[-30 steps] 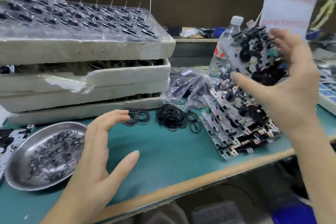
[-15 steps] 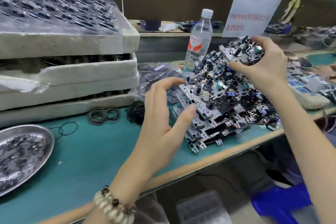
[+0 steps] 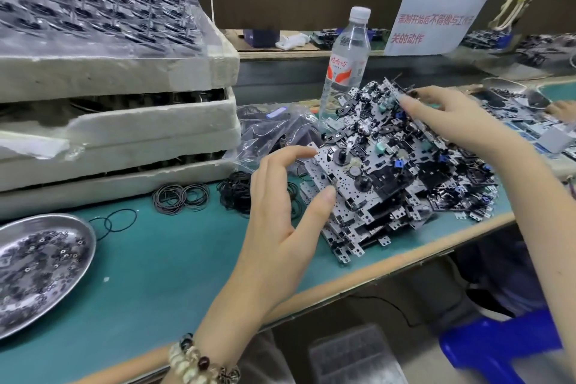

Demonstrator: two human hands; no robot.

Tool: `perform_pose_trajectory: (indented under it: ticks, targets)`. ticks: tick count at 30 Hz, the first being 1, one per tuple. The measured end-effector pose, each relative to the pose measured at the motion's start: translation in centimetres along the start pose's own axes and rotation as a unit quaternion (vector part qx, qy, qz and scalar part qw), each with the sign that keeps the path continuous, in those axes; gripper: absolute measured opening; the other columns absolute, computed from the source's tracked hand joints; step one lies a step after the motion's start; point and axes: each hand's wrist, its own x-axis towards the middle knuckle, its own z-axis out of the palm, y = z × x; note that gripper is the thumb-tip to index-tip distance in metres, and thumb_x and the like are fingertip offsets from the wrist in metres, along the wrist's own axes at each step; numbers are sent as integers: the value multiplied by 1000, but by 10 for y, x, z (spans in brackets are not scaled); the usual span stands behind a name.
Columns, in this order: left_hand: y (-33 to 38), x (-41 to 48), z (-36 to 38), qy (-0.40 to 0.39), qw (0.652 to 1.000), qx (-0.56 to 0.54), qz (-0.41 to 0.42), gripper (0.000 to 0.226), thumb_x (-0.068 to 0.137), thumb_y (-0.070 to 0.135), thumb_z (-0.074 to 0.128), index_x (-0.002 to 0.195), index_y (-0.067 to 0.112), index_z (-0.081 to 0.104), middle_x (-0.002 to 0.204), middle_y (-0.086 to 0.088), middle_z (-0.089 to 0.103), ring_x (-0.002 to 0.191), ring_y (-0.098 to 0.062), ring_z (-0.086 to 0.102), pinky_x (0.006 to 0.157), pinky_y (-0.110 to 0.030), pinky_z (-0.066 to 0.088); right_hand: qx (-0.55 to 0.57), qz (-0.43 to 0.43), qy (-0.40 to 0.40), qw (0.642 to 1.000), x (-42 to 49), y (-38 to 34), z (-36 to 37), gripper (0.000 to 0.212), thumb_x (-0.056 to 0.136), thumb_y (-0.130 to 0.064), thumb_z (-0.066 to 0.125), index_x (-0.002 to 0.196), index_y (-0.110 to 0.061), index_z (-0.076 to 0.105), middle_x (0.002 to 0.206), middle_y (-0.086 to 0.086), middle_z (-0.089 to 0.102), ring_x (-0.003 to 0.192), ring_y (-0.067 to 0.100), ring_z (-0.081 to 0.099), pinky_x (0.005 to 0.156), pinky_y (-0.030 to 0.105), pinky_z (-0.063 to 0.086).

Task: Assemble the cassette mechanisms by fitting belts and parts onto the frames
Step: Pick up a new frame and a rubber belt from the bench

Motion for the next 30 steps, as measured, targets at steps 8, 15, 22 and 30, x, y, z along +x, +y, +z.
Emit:
perform_pose_trajectory:
  ticks: [8, 15, 22, 30]
  targets:
    - [-3, -5, -7, -25, 999, 34, -22, 41, 92, 54, 48, 130, 39, 44, 132, 27, 44, 138, -6, 36, 108, -11, 26, 71, 6, 81, 994, -8, -7, 1, 62, 100, -61, 30, 143, -20, 45, 146, 1, 48, 121, 12, 42, 102, 38, 31]
    - [-11, -22, -44, 32, 993, 110, -31, 37, 92, 47, 49, 128, 37, 49, 129, 21, 49, 133, -9, 42, 107, -12, 28, 54, -256, 212, 942, -76, -88, 28, 31, 99, -37, 50, 118, -17, 65, 113, -5, 63, 109, 15, 55, 95, 28, 40]
    - [-16, -55, -117, 139, 970, 192, -56, 30, 90, 44, 49, 118, 36, 58, 122, 23, 54, 125, -9, 49, 104, -28, 37, -192, -399, 66, 894, -131, -128, 143, 22, 90, -28, 61, 97, -10, 71, 111, 7, 63, 109, 33, 53, 88, 44, 45]
    - [-7, -102, -184, 192, 934, 293, -69, 28, 88, 46, 48, 110, 37, 62, 120, 24, 59, 124, -6, 49, 106, -27, 36, -129, -214, 182, 951, -119, -135, 190, 31, 85, -17, 70, 113, -4, 65, 103, 14, 62, 94, 38, 55, 78, 47, 49]
